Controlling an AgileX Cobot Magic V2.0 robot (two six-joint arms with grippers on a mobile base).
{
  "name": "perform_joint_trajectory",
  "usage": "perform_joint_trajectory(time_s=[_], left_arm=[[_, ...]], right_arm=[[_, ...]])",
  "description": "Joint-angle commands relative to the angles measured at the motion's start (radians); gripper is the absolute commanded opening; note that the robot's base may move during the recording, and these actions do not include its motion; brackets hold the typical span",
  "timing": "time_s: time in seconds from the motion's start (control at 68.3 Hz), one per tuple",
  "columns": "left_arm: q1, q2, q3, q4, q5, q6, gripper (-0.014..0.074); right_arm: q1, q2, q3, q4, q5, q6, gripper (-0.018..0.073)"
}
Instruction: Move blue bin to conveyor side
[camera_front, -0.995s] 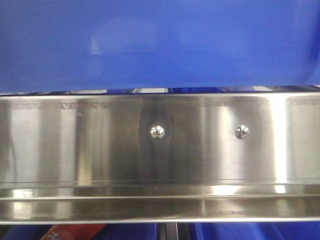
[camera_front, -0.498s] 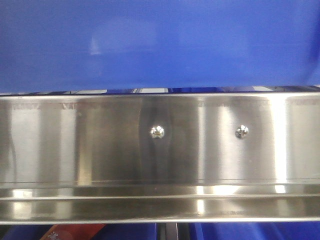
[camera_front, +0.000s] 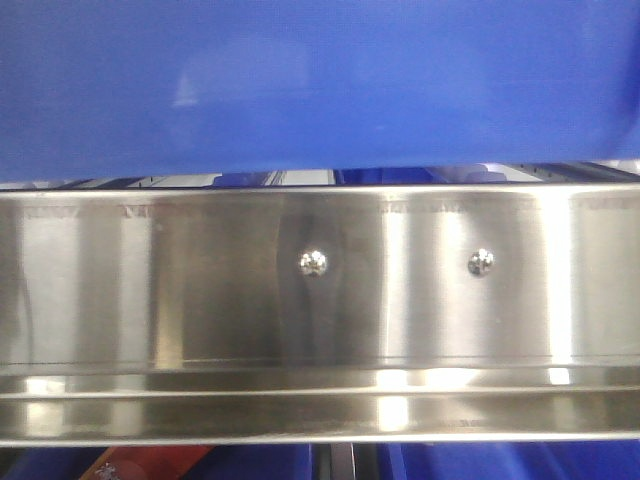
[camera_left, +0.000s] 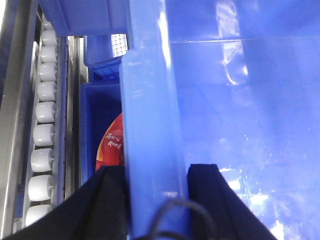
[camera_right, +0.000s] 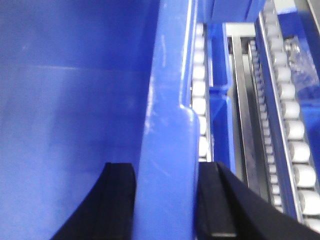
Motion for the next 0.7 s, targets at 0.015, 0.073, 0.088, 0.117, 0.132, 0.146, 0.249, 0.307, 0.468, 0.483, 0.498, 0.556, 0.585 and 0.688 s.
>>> perform_joint_trajectory(time_s=[0.015, 0.073, 0.088, 0.117, 0.132, 0.146, 0.249, 0.307, 0.468, 0.483, 0.498, 0.556, 0.585, 0.688], left_arm=[[0.002, -0.022, -0.013, 0.039, -0.072, 0.003, -0.0009], [0.002, -0.022, -0.013, 0.039, -0.072, 0.003, -0.0009], [0.002, -0.022, -0.013, 0.039, -0.072, 0.003, -0.0009], [0.002, -0.022, -0.013, 0.039, -0.072, 0.003, -0.0009], [0.002, -0.022, -0.013, 0.039, -0.072, 0.003, -0.0009], [0.002, -0.022, -0.013, 0.039, -0.072, 0.003, -0.0009], [0.002, -0.022, -0.013, 0.039, -0.072, 0.003, -0.0009], [0.002, -0.022, -0.013, 0.039, -0.072, 0.003, -0.0009], [0.002, -0.022, -0.013, 0.039, -0.072, 0.003, -0.0009], [0.002, -0.022, -0.013, 0.039, -0.072, 0.003, -0.0009], [0.002, -0.022, -0.013, 0.039, -0.072, 0.003, -0.0009], [0.002, -0.022, -0.013, 0.039, -0.072, 0.003, -0.0009], [0.002, -0.022, -0.013, 0.039, -0.072, 0.003, -0.0009], [0.002, -0.022, -0.013, 0.039, -0.072, 0.003, -0.0009]], right_arm=[[-0.007, -0.031, -0.013, -0.067, -0.105, -0.017, -0.0076], [-0.007, -0.031, -0.013, -0.067, -0.114, -0.017, -0.0076], [-0.007, -0.031, -0.013, -0.067, -0.121, -0.017, -0.0076], [-0.007, -0.031, -0.013, -0.067, -0.127, -0.017, -0.0076], [-0.007, -0.031, -0.013, -0.067, -0.132, -0.017, -0.0076], [-0.007, -0.031, -0.013, -0.067, -0.137, -0.017, -0.0076], [-0.007, -0.031, -0.013, -0.067, -0.184, -0.017, -0.0076], [-0.007, -0.029, -0.013, -0.067, -0.210, -0.017, -0.0076], [-0.007, -0.029, -0.013, -0.067, -0.264, -0.017, -0.0076], [-0.007, -0.029, -0.013, -0.067, -0.266, -0.017, -0.0076], [-0.007, -0.029, -0.013, -0.067, -0.272, -0.017, -0.0076], [-0.007, -0.029, -0.013, -0.067, -0.280, -0.017, -0.0076], [-0.007, -0.029, -0.013, -0.067, -0.280, -0.017, -0.0076], [-0.007, -0.029, -0.013, -0.067, -0.280, -0.017, -0.0076]])
